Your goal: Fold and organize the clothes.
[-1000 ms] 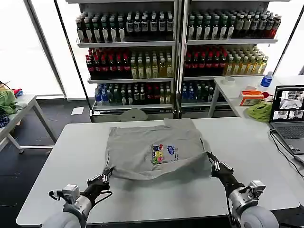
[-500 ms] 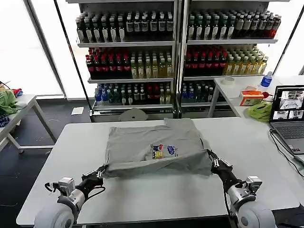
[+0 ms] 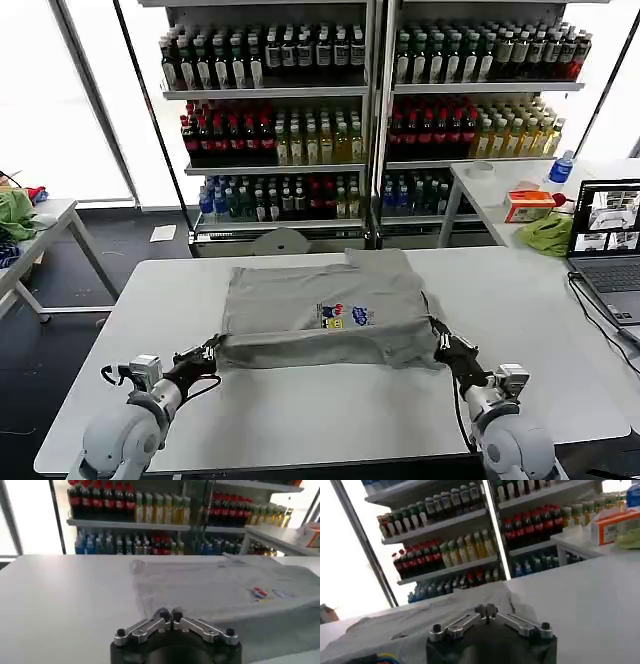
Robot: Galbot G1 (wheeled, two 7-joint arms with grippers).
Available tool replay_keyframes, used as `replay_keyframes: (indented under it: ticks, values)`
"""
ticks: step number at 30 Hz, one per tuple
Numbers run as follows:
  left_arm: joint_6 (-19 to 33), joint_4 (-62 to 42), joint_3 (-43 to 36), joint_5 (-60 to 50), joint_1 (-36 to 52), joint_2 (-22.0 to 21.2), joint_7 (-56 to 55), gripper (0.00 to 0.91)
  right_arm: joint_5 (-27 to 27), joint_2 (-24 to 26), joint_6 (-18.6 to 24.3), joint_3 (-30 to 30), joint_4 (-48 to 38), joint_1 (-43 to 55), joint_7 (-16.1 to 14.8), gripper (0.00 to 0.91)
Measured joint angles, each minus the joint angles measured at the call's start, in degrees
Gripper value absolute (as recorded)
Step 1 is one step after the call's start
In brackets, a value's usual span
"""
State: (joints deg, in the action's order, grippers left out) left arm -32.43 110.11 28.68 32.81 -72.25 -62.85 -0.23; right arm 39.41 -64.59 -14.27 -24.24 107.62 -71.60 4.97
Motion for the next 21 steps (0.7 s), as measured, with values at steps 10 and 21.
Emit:
replay_keyframes:
  ticks: [10, 21]
  values:
    - [0.5, -7.2, -3.9, 0.1, 6.1, -0.4, 0.2, 0.907, -2.9, -1.8, -1.6, 3.5, -5.4, 5.8, 1.1, 0.907]
    - [0.3, -10.7, -4.5, 0.1, 9.3, 0.5, 0.3, 0.907, -4.3, -2.0, -2.8, 4.4, -7.2, 8.5, 1.6, 0.907]
